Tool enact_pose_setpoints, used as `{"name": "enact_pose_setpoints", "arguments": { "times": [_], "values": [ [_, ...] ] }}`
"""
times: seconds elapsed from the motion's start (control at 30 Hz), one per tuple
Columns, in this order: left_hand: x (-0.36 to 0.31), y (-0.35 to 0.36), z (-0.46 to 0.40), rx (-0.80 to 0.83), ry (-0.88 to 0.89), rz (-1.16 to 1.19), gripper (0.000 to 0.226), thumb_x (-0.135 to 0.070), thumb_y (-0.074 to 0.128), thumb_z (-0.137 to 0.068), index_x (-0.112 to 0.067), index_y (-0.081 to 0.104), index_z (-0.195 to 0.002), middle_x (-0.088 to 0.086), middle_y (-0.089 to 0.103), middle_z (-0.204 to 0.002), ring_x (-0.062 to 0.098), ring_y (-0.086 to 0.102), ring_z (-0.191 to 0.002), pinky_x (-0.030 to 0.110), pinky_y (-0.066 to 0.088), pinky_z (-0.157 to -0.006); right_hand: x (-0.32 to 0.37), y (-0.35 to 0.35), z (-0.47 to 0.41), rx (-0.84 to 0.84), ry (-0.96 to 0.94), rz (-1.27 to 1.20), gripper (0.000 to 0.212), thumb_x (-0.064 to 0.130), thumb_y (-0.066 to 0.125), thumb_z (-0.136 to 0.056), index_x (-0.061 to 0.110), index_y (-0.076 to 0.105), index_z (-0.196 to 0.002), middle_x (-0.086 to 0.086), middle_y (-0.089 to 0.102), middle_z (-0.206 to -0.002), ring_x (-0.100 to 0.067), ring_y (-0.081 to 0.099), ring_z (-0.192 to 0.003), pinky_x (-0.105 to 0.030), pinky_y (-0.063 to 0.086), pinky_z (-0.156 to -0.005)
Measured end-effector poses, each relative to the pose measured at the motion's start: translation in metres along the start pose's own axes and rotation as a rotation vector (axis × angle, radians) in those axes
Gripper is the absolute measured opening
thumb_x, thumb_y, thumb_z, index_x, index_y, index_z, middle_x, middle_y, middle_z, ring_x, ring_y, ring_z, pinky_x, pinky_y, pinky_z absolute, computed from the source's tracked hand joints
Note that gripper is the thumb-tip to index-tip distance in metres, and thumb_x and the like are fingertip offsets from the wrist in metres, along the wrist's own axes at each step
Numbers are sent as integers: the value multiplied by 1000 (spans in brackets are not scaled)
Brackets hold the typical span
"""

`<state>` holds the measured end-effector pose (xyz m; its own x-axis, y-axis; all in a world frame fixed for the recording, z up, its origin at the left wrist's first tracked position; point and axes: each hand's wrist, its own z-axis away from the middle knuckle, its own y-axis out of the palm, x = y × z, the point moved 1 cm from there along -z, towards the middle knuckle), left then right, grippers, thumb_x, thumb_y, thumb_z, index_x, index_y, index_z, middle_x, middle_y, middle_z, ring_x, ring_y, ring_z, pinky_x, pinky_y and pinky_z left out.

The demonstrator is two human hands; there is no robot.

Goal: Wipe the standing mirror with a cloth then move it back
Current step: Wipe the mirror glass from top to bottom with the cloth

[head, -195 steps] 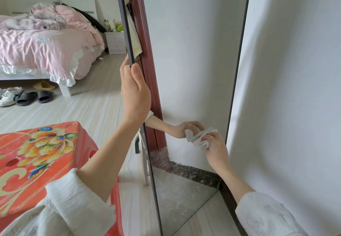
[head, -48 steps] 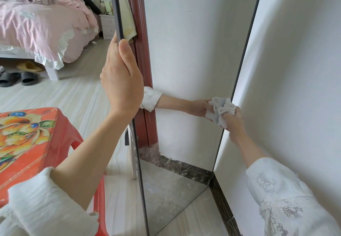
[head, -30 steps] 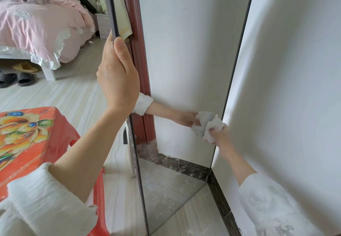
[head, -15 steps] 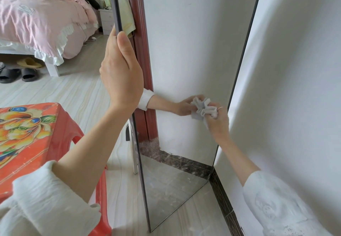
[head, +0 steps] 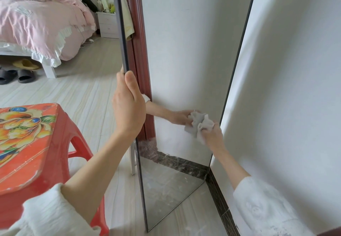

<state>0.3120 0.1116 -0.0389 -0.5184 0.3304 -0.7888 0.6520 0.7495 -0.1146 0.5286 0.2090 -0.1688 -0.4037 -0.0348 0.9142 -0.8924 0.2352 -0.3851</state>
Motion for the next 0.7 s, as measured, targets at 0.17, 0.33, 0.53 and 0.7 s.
{"name": "enact_pose_setpoints", "arguments": {
  "times": [0.17,0.33,0.53,0.7],
  "values": [
    [2,-2,1,64,-10,26,29,-28,17,-101,-21,45,-96,7,49,-127,13,44,-117,26,33,-99,39,-9,-23,-102,-188,137,25,3,55,-81,6,60,-105,-14,59,-102,-28,54,-93,-24,37,-72],
    [0,-2,7,74,-58,65,27,-27,18,-102,-20,30,-78,-8,31,-69,-5,37,-60,12,35,-60,64,9,13,-141,-545,168,21,-8,58,-76,4,68,-90,-4,55,-90,-17,49,-91,-10,36,-81],
    [7,-7,13,123,-50,25,30,-31,18,-101,-27,25,-72,-4,29,-61,-6,36,-47,12,31,-49,-8,47,65,138,-454,351,27,-6,61,-77,18,66,-88,-5,50,-106,-20,46,-103,-20,39,-87],
    [19,-10,22,161,-34,9,32,-33,19,-101,-26,26,-70,-4,28,-59,-4,35,-45,13,30,-47,-64,55,82,273,-416,483,25,-6,61,-79,15,67,-92,-6,47,-109,-22,43,-104,-15,32,-83]
  ]
}}
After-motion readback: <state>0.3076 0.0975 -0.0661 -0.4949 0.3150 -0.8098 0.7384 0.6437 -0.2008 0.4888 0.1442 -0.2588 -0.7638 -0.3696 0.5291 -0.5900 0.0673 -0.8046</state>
